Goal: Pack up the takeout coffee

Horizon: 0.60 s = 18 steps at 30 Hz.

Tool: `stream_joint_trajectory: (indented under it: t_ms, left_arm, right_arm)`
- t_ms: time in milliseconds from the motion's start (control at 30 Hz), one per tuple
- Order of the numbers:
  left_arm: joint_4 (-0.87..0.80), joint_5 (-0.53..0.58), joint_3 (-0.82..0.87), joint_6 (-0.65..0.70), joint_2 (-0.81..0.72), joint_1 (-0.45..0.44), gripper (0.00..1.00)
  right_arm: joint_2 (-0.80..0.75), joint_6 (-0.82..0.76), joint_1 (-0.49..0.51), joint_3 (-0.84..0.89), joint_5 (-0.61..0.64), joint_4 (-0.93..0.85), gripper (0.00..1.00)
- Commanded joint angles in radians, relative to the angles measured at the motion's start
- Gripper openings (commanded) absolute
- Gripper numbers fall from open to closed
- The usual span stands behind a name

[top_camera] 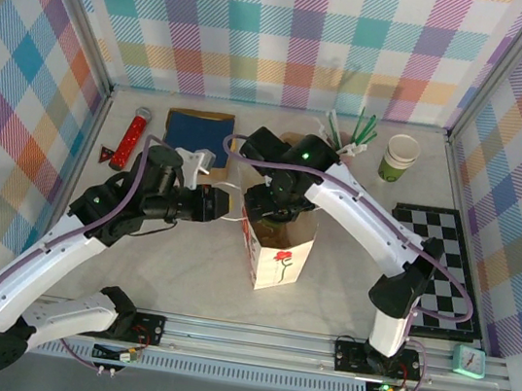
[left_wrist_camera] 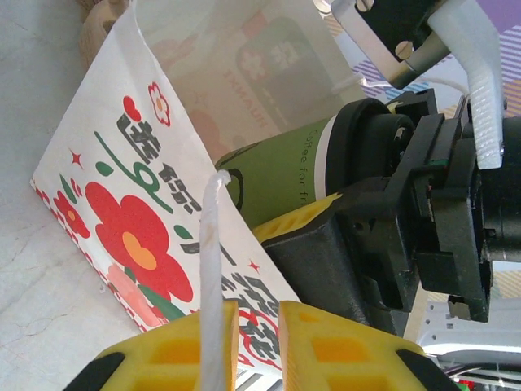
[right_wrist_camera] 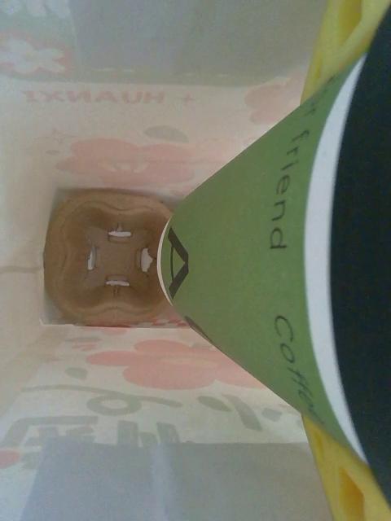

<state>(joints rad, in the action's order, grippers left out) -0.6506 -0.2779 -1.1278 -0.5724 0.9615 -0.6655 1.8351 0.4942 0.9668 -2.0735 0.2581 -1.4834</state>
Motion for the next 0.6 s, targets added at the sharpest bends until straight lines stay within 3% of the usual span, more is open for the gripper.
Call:
stream_joint_trajectory:
  t_ms: [0, 67, 200, 567]
  left_arm:
    - [0.024, 0.001, -0.012, -0.030, -0.027, -0.015, 0.22]
    - [0.025, -0.001, -0.023, -0.030, -0.033, -0.017, 0.27]
    - [-0.036, 0.071, -0.067, 0.006, -0.029, -0.017, 0.51]
    - [-0.152, 0.255, -0.218, 0.144, 0.055, -0.010, 0.57]
  right_arm:
    - [-0.037, 0.020, 0.017, -0.002, 0.005, -0.043, 0.31]
    - [-0.037, 0.022, 0.021, 0.005, 0.015, -0.056, 0.32]
    - [-0.060, 0.021, 0.020, 0.059, 0.011, -0.037, 0.32]
    - [-0.078, 0.030, 0.020, 0.115, 0.008, -0.019, 0.32]
